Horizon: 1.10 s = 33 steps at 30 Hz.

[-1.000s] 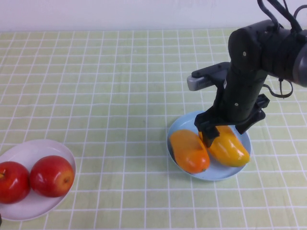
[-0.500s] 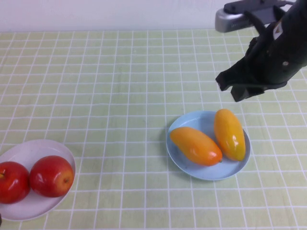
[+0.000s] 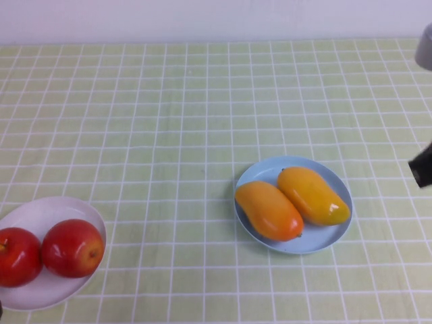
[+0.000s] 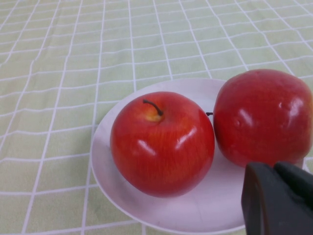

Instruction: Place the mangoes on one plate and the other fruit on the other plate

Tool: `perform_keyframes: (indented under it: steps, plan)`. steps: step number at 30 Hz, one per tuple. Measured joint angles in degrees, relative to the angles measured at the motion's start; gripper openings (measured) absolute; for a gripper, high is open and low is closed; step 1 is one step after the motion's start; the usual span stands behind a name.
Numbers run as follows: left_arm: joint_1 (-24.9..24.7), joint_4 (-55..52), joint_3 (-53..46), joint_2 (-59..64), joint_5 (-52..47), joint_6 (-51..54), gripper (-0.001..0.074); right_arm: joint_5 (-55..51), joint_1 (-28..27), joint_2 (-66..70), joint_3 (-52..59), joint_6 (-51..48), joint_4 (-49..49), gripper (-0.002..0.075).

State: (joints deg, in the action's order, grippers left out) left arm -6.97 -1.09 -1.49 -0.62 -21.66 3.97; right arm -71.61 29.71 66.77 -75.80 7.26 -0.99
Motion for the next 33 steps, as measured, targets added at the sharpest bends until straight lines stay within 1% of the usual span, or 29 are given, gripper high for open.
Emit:
perform_keyframes:
  steps: [5,9,11,13,14,19,20,22,24,27,29,33]
  plan:
    - [0.0,0.0,0.0,0.0,0.0,0.0,0.0002,1.6,0.0,-7.4,10.5,0.1,0.6,-0.0015]
    - [0.0,0.0,0.0,0.0,0.0,0.0,0.0002,11.8,0.0,-14.0,21.8,1.4,1.5,-0.0015]
    - [0.0,0.0,0.0,0.0,0.0,0.0,0.0002,20.3,-0.6,-17.4,29.3,3.0,3.0,-0.0015]
    - [0.0,0.0,0.0,0.0,0.0,0.0,0.0002,30.4,-3.3,-20.8,36.7,3.7,3.1,-0.0015]
    - [0.0,0.0,0.0,0.0,0.0,0.0,0.0002,35.9,-5.8,-22.9,41.0,4.0,2.7,-0.0015]
    - [0.0,0.0,0.0,0.0,0.0,0.0,0.0002,60.9,-20.8,-33.6,61.4,4.3,0.6,-0.0015]
    - [0.0,0.0,0.0,0.0,0.0,0.0,0.0002,65.1,-23.4,-36.2,64.9,4.4,0.3,-0.0015]
    - [0.0,0.0,0.0,0.0,0.0,0.0,0.0002,70.5,-27.0,-40.9,70.2,4.4,0.1,-0.0015]
    - [0.0,0.0,0.0,0.0,0.0,0.0,0.0002,72.0,-29.5,-46.1,74.4,4.4,-0.1,-0.0015]
    - [0.0,0.0,0.0,0.0,0.0,0.0,0.0002,70.5,-30.7,-53.0,77.2,4.4,0.1,-0.0015]
    - [0.0,0.0,0.0,0.0,0.0,0.0,0.0002,67.7,-30.8,-57.5,77.1,4.3,0.2,-0.0015]
    - [0.0,0.0,0.0,0.0,0.0,0.0,0.0002,60.1,-30.8,-65.1,77.1,0.0,1.0,-0.0015]
